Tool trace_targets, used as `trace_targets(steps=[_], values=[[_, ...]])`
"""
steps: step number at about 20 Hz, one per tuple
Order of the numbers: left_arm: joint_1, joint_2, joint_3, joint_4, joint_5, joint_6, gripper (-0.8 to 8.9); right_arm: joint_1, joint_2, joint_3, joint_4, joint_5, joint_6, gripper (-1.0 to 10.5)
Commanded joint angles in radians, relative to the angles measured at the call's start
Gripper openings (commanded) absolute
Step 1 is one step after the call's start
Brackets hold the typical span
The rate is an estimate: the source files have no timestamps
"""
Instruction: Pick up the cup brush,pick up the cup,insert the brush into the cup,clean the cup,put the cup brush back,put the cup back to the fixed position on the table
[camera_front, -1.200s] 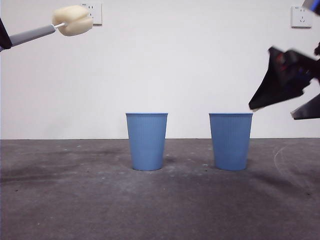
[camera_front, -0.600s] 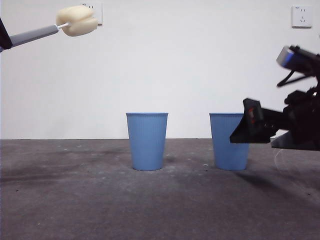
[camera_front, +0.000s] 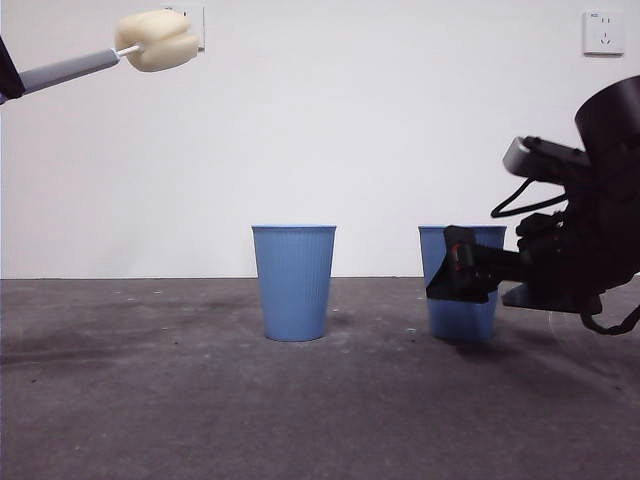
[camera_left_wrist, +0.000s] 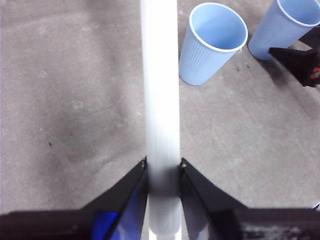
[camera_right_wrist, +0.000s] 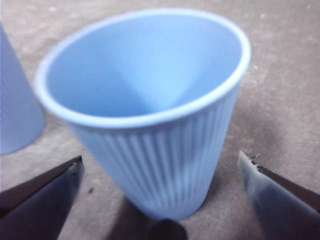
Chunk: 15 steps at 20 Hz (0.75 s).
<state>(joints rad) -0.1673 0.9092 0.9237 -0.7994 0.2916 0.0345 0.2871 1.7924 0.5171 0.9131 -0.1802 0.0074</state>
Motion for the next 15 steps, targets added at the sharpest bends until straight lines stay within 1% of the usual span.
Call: trace_targets(steps=[1,5,7,13,15], values=[[0.002,-0.002,-0.004,0.007,0.003,0.015,-0.09,0.000,0.039,0.029,0.007,0.002,-0.008,5.4],[0.002,-0.002,-0.004,0.007,0.003,0.015,-0.09,0.001,0.077,0.051,0.045,0.007,-0.007,5.2],[0.002,-0.002,-0.004,0.007,0.002,0.015,-0.09,0.001,0.083,0.053,0.052,0.023,-0.008,4.1],[0.002,-0.002,-0.004,0.005,0.002,0.014,-0.09,0.001,0.088,0.053,0.050,0.024,-0.018,1.8],[0.002,-0.002,-0.004,0.002,0.002,0.015,-0.09,0.001,0.088,0.053,0.043,0.023,-0.027,0.8]])
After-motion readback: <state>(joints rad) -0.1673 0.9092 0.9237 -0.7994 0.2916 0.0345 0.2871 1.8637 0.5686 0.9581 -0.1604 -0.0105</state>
